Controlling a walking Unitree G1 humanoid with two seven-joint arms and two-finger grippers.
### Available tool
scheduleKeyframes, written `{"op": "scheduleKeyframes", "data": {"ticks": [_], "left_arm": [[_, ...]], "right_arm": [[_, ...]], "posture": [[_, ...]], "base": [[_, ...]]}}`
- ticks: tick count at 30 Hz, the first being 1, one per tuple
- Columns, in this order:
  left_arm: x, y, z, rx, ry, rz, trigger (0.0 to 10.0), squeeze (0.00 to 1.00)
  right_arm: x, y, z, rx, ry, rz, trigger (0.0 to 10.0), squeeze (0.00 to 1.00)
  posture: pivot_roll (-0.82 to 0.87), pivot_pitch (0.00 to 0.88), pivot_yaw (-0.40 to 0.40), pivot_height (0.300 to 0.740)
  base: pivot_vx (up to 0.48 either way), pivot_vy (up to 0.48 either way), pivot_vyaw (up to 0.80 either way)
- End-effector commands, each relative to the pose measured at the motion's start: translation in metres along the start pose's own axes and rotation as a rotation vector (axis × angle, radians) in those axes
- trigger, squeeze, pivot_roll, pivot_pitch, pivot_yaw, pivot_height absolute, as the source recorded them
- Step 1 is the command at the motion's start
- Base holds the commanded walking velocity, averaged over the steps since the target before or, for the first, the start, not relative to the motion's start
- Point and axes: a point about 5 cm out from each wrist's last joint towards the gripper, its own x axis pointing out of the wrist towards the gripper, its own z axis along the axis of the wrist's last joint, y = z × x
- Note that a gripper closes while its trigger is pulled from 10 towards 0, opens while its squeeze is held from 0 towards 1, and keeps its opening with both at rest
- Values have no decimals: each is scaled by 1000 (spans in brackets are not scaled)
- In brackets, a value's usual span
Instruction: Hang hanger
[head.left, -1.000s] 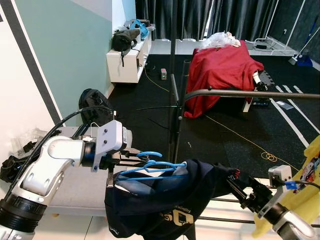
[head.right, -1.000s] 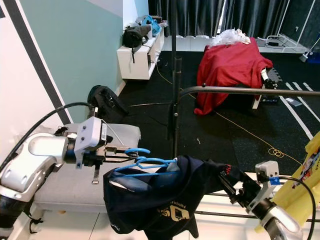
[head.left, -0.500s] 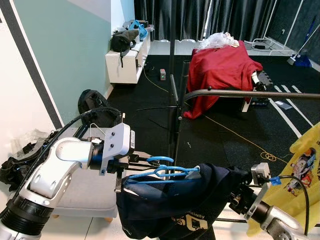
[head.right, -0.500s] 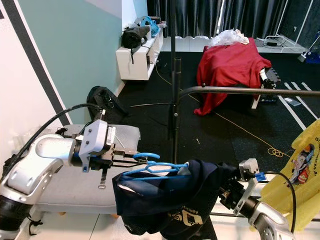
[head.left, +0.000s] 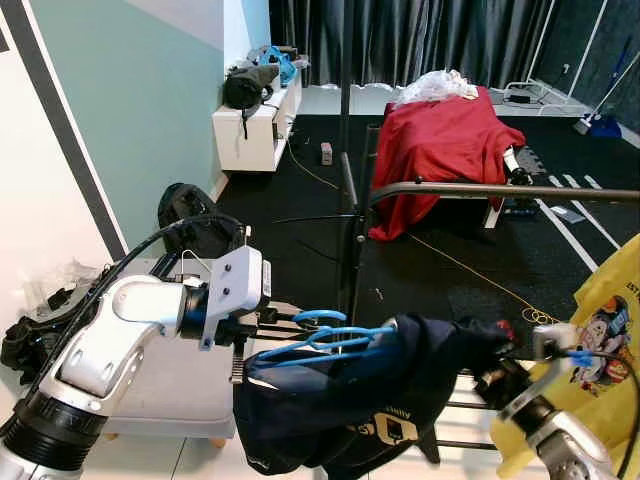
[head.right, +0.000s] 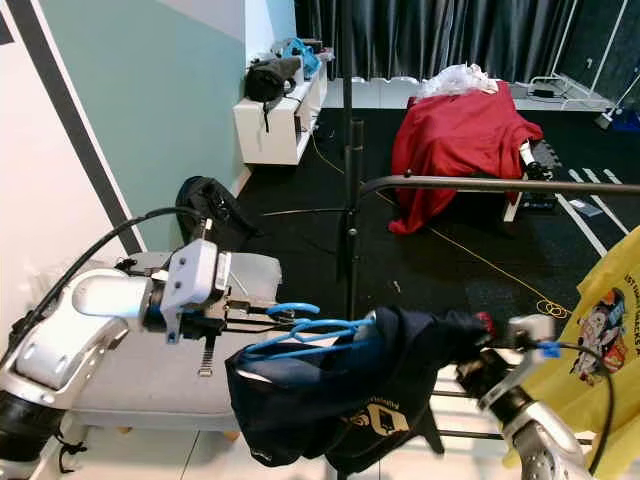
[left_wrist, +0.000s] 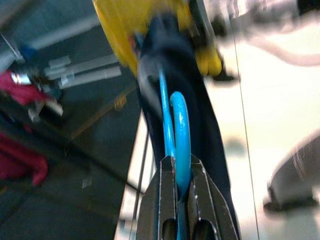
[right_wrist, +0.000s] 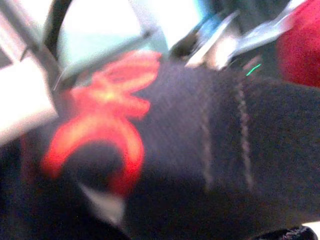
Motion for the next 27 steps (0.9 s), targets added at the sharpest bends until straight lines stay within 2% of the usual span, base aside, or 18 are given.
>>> {"op": "scheduleKeyframes", "data": {"ticks": [1,2,3,4,5,10,13,16,17,24,25,27], "left_arm": [[-7,-3,-11,0,80,-25,0,0],[-9,-6,-15,-17,111,-44,0,0],[-9,-6,-15,-17,111,-44,0,0],[-12,-10,-23,-23,180,-74,0,0],[-13,-12,-27,-34,205,-85,0,0],[-15,-16,-35,-53,249,-89,0,0],[-18,-19,-43,-73,286,-71,0,0],[-23,-21,-48,-92,313,-64,0,0],[-27,-24,-53,-101,349,-73,0,0],[-34,-25,-58,-118,377,-41,0,0],[-36,-23,-59,-111,383,-9,0,0],[-37,-21,-60,-110,384,29,0,0]], "right_arm": [[-5,-14,18,11,-127,-126,0,0],[-6,-19,25,28,-171,-168,0,0],[-6,-19,25,28,-171,-168,0,0],[-10,-28,36,54,-234,-225,0,0],[-12,-32,40,55,-249,-244,0,0],[-18,-44,48,41,-277,-317,0,0],[-28,-59,57,23,-316,-431,0,0],[-36,-68,64,36,-357,-501,0,0],[-40,-73,70,48,-391,-540,0,0],[-47,-82,82,71,-456,-600,0,0],[-53,-88,87,111,-511,-651,0,0],[-56,-91,89,125,-529,-675,0,0]], "posture": [[-94,30,24,735],[-94,33,24,735],[-94,33,24,735],[-94,36,25,735],[-95,46,27,735],[-97,51,26,735],[-97,60,20,735],[-95,63,19,735],[-96,69,15,735],[-95,77,10,735],[-96,78,10,735],[-97,79,10,735]], "base": [[0,0,0],[0,0,0],[0,0,0],[0,0,0],[0,0,0],[0,0,0],[0,0,0],[0,0,0],[0,0,0],[0,0,0],[0,0,0],[0,0,0]]}}
